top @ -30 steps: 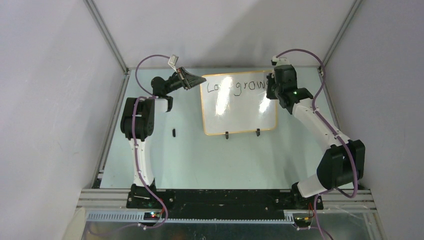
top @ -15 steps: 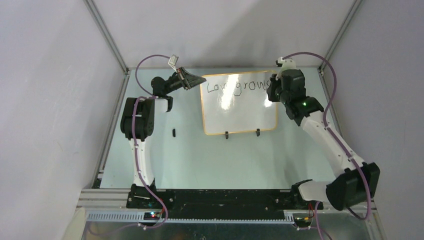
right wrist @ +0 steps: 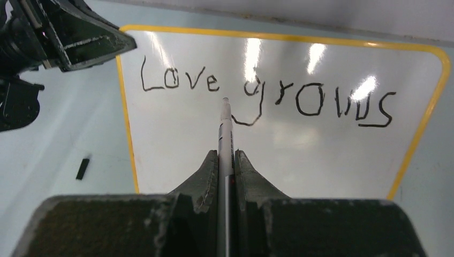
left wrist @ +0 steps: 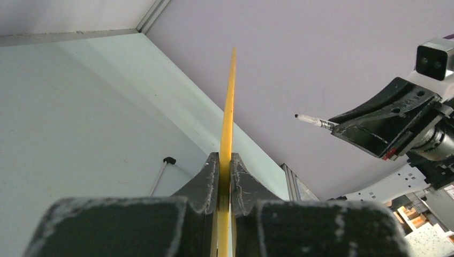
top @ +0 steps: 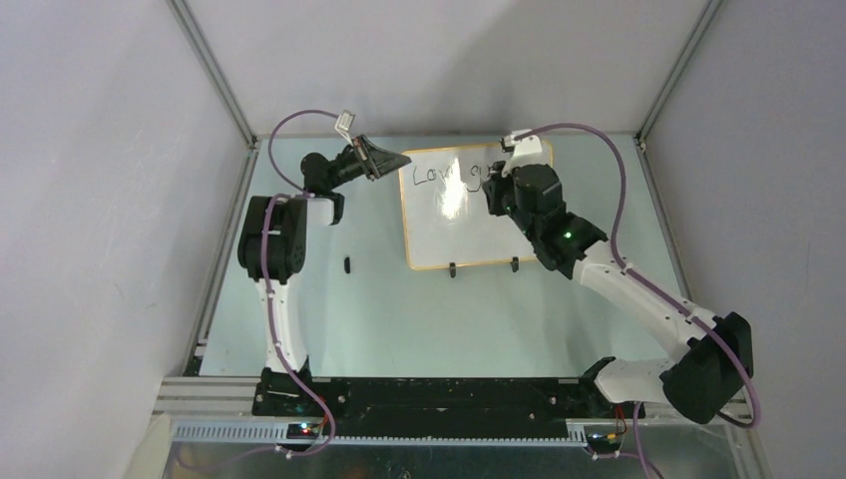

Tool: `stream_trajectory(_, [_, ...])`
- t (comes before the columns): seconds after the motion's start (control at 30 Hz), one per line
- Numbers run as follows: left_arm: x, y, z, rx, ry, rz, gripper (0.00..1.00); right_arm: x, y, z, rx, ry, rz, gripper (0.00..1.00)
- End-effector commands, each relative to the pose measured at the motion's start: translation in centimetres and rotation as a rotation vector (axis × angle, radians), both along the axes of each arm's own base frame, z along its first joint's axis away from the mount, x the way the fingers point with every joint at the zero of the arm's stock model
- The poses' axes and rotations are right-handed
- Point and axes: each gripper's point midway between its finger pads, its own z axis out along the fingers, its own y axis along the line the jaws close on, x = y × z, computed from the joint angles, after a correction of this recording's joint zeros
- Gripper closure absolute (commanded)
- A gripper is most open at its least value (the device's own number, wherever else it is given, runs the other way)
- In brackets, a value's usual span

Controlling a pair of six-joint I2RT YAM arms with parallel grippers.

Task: Write a sentence on the whiteboard

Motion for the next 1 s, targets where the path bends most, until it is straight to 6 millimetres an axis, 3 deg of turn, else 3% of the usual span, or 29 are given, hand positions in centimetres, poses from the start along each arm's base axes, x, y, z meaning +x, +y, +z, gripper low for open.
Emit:
stream_trajectory(0.0, [-0.9, -0.1, 2.2, 0.013, -0.07, 0.005, 1.0, 1.4, 1.3, 2.8, 0.107, -0.132, -0.121, 1.0])
stream_trajectory(0.23, [-1.1, 0.0, 1.9, 0.011, -0.06, 0.028, 1.0, -0.2, 3.0, 3.4, 0.201, -0.163, -0.273, 1.0])
stream_trajectory(0.37, [-1.4, 0.1, 2.0, 0.013, -0.066, 0.04, 1.0, -1.3, 5.3, 2.7, 0.282, -0.09, -0.17, 1.0])
stream_trajectory(0.5, [-1.7, 0.1, 1.8, 0.023, -0.068, 0.036, 1.0, -2.4, 7.0, 2.8, 0.249, -0.075, -0.028, 1.0])
stream_trajectory(0.7, [-1.9, 0.1, 1.7, 0.034, -0.074, 0.034, 1.0, -2.1, 5.7, 1.9, 0.174, -0.079, -0.059, 1.0])
stream_trajectory(0.97, [-2.0, -0.5, 1.9, 0.046, -0.084, 0.028, 1.0, -1.7, 6.7, -1.4, 0.187, -0.001, 0.05, 1.0])
